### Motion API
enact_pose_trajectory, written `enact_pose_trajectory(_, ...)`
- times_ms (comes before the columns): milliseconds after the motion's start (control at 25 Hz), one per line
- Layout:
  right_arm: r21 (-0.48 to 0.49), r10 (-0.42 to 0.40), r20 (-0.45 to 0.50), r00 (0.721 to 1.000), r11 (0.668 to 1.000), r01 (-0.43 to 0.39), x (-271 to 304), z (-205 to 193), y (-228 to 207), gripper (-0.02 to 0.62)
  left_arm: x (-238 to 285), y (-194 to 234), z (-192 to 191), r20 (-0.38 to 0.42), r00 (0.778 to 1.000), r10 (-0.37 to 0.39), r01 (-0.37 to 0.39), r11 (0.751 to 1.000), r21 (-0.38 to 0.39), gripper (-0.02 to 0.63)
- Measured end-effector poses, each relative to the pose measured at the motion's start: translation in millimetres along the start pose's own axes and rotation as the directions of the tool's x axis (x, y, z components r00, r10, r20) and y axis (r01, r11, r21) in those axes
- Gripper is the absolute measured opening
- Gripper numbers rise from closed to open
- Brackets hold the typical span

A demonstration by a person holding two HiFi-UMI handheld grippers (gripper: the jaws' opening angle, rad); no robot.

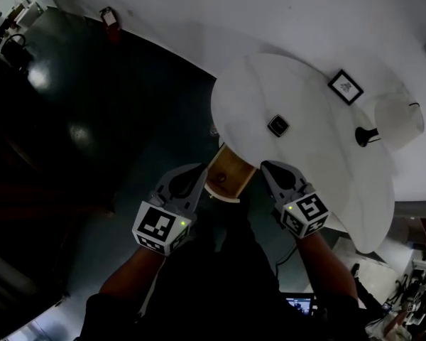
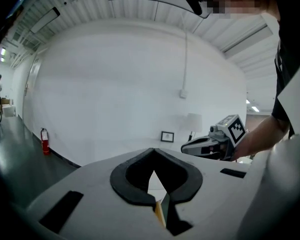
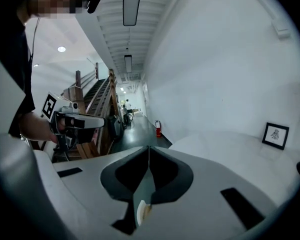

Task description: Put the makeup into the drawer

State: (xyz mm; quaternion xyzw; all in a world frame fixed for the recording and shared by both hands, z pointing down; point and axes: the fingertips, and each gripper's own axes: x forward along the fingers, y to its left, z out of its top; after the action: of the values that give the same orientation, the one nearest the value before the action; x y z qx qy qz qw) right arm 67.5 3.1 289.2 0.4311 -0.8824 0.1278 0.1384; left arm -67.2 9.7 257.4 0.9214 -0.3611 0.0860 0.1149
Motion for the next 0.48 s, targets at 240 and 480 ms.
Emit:
enact_pose_trajectory(240, 0.021, 0.010, -0.005, 1.000, 1.000, -0.010, -1, 7, -43, 0.018, 39, -18, 23, 0.015, 1.000, -0.020, 0.020, 1.000, 0.016, 0.009)
enact_pose_trajectory(480, 0.049, 0.012, -0.032, 0.999, 0.999, -0.010, -1, 6, -95, 0.020, 81, -35, 41, 0.022, 0.999, -0.029, 0.029, 0.999, 0.022, 0.009)
